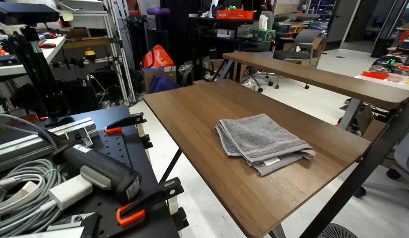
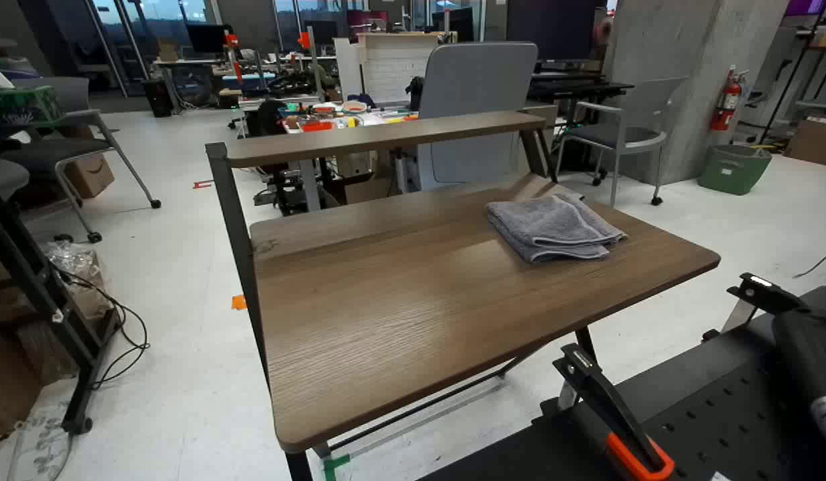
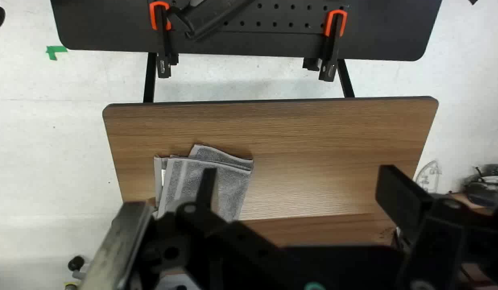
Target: Move the cloth
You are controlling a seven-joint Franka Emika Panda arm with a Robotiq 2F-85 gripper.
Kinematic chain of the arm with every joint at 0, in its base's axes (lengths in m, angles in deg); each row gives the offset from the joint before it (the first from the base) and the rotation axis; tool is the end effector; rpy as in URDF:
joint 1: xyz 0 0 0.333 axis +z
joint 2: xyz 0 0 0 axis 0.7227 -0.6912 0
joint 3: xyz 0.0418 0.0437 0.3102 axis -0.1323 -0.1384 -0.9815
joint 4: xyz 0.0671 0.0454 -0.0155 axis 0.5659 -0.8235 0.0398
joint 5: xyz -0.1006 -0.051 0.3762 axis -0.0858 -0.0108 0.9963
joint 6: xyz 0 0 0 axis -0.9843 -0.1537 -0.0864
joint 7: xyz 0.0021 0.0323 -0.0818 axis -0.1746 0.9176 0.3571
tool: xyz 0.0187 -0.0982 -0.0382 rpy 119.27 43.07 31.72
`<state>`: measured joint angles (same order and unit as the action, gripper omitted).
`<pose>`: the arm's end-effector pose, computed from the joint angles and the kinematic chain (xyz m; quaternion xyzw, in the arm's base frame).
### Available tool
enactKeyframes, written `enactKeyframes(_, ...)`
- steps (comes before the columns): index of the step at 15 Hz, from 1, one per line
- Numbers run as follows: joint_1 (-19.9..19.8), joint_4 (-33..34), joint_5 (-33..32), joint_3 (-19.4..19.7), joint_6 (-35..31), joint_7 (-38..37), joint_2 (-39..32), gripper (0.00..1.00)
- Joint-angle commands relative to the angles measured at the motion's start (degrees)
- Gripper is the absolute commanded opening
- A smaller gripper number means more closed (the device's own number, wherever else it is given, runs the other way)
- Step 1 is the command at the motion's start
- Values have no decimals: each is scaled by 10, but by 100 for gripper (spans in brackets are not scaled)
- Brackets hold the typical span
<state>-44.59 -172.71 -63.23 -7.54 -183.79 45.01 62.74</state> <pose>0.2989 -0.0133 0.4762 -0.9949 -0.0484 -0.0815 0.0332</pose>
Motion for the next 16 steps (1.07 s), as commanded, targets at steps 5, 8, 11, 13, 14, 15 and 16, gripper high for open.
enactKeyframes(5,-8,4,-1,-6,-15,-11,-18,100)
enactKeyframes(8,-13,13,-1,-16,-48,-40,-62,100)
enactKeyframes(11,-16,30,2,-21,-87,-70,-127,100)
enactKeyframes(13,-18,47,2,-23,-120,-90,-186,100)
enactKeyframes(14,-21,59,1,-25,-131,-102,-215,100)
enactKeyframes(15,-24,78,-3,-27,-143,-112,-256,100)
enactKeyframes(16,-27,95,-7,-31,-147,-123,-287,100)
